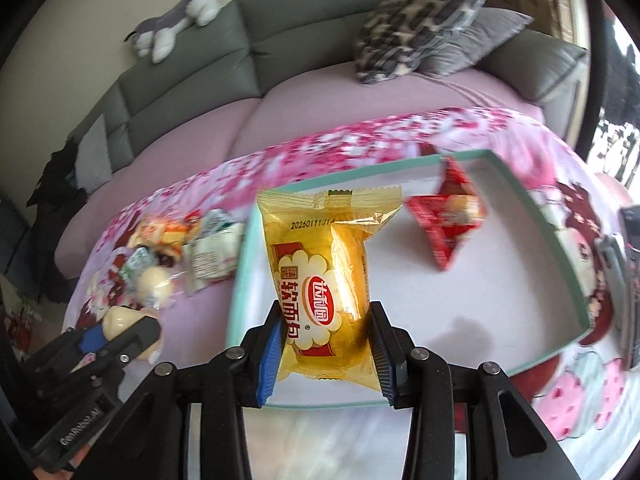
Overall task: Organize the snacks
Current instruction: 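Carry both snacks into the tray and open both tools to release them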
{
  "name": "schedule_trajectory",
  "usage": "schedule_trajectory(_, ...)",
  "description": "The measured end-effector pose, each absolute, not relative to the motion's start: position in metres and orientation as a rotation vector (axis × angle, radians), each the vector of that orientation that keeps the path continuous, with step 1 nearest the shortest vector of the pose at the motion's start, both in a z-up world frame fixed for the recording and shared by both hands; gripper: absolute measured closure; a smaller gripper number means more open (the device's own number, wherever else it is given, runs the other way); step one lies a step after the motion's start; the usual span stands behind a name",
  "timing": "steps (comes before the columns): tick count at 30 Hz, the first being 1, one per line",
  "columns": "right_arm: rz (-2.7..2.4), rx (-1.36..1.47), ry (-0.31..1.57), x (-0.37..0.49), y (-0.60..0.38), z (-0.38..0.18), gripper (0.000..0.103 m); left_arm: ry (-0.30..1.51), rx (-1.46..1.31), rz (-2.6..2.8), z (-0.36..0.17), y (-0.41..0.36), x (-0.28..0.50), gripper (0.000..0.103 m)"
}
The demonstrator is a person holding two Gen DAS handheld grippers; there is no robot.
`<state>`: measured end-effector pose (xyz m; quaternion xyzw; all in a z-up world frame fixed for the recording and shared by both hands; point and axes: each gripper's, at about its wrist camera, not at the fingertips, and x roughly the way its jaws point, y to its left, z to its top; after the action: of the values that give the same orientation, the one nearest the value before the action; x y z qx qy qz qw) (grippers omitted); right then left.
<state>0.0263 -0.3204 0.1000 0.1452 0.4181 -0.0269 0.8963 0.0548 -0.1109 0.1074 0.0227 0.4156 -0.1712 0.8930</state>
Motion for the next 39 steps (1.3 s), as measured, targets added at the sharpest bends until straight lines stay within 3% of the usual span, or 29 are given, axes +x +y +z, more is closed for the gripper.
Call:
schedule_trajectory(12, -0.197, 0.324, 0.879, 0.010, -0.404, 0.085, 0.060, 0.894, 0.172, -0.474, 0.095, -0.197, 0.062, 0.060)
schedule_trajectory(26, -0.235, 0.312, 0.900, 0.017, -0.431, 0.077, 0.060, 0.948, 0.232, -0.525, 0.074, -0.246, 0.083, 0.060)
schedule_trajectory(29, -0.238, 0.307, 0.902, 0.018, -0.429, 0.078, 0.059, 0.942, 0.237, -0.514, 0.076, -0.246, 0.083, 0.051)
schedule_trajectory(30, -0.240, 0.306, 0.903, 0.018, -0.428, 0.078, 0.058, 0.939, 0.233, -0.511, 0.077, -0.244, 0.083, 0.047)
schedule_trajectory(33, -0.244, 0.300, 0.905, 0.016, -0.423, 0.082, 0.040, 0.934, 0.205, -0.504, 0.083, -0.237, 0.083, 0.040)
schedule_trajectory(37, -0.239, 0.282, 0.902, 0.011, -0.413, 0.088, 0.024, 0.898, 0.175, -0.451, 0.095, -0.217, 0.080, 0.019)
schedule_trajectory(39, -0.237, 0.272, 0.900, 0.007, -0.406, 0.092, 0.019, 0.877, 0.152, -0.415, 0.101, -0.202, 0.079, 0.018)
